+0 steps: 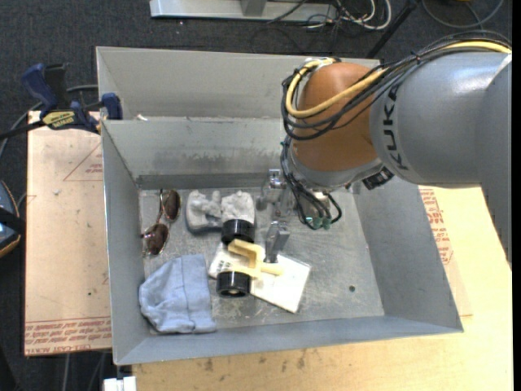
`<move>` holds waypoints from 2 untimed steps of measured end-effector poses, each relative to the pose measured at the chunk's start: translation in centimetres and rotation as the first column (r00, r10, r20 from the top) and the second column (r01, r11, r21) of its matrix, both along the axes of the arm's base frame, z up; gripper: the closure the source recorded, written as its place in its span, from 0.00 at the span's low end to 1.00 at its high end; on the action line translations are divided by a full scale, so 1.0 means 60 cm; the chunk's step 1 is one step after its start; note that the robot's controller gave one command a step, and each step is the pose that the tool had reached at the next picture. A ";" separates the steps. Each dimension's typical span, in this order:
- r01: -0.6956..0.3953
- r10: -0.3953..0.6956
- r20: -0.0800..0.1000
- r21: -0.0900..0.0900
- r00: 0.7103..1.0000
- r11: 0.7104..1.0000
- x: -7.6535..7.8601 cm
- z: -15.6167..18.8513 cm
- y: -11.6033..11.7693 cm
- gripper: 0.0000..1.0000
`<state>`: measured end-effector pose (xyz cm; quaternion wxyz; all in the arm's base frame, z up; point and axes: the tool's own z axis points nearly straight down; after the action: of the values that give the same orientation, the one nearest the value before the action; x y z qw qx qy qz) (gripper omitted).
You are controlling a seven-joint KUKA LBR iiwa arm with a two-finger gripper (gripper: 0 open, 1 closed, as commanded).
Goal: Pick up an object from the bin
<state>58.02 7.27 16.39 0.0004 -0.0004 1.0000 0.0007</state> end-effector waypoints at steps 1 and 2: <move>0.077 -0.077 0.006 0.001 0.997 0.997 0.016 -0.051 0.016 0.00; 0.137 -0.137 0.007 0.006 0.991 0.991 0.056 -0.122 0.006 1.00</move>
Offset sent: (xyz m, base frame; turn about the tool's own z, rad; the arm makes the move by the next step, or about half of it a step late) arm 0.0276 0.0009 -0.0854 0.1389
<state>61.37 7.66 9.06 0.0043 0.0681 0.9977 0.0036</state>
